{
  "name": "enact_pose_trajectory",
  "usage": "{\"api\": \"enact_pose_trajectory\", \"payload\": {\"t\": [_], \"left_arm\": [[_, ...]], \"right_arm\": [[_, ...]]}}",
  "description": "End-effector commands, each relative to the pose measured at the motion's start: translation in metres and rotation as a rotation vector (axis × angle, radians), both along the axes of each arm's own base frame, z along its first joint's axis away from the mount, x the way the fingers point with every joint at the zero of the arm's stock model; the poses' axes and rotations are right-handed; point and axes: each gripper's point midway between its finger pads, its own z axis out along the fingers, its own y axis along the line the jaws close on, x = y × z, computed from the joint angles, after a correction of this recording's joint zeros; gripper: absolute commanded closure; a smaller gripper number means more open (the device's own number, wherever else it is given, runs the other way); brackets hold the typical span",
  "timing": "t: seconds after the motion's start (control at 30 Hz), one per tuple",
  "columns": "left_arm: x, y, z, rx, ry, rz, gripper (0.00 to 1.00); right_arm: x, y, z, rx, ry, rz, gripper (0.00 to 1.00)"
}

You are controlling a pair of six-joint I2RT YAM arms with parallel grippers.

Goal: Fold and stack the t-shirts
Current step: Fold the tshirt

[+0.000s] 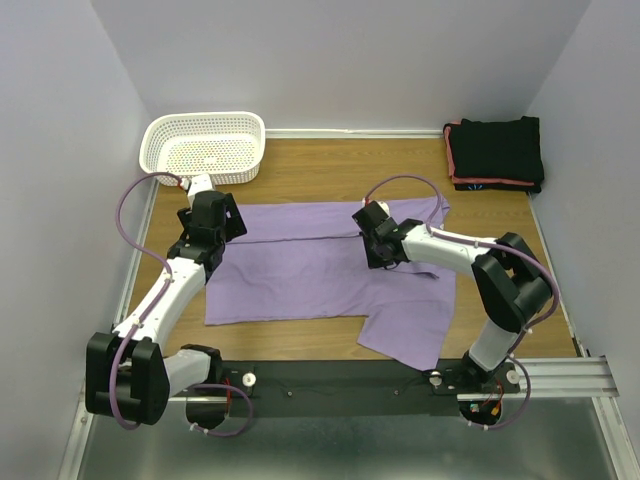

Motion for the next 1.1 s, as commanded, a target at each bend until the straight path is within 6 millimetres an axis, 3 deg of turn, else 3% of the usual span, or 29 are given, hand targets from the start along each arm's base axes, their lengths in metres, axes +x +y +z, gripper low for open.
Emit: {"api": "enact_pose_trajectory", "payload": {"t": [0.0, 0.2, 0.5, 0.67, 0.7, 0.83, 0.9, 1.07], "left_arm": [[0.009, -0.002, 0.012, 0.001, -0.039, -0.001, 0.15], [0.009, -0.002, 0.012, 0.002, -0.037, -0.002, 0.15], [0.01, -0.003, 0.01, -0.001, -0.032, -0.011, 0.15], [0.01, -0.005, 0.005, -0.002, -0.015, -0.025, 0.16], [0.01, -0.006, 0.005, -0.003, -0.014, -0.029, 0.16], [0.012, -0.008, 0.004, -0.014, -0.014, -0.03, 0.16], [0.016, -0.012, 0.002, -0.031, -0.005, -0.039, 0.16], [0.034, -0.025, -0.008, -0.099, 0.037, -0.048, 0.21]], "right_arm": [[0.003, 0.002, 0.005, -0.012, -0.013, -0.015, 0.98], [0.005, 0.016, 0.02, 0.045, -0.012, -0.024, 0.99], [-0.003, 0.027, 0.011, 0.076, 0.072, -0.035, 0.99], [-0.011, 0.029, 0.004, 0.081, 0.112, -0.024, 0.84], [-0.01, 0.029, 0.008, 0.089, 0.106, -0.02, 0.76], [-0.004, 0.03, 0.028, 0.114, 0.06, -0.003, 0.6], [0.008, 0.02, 0.047, 0.139, 0.011, -0.032, 0.59], [0.055, -0.044, 0.075, 0.195, -0.084, -0.199, 0.59]]}}
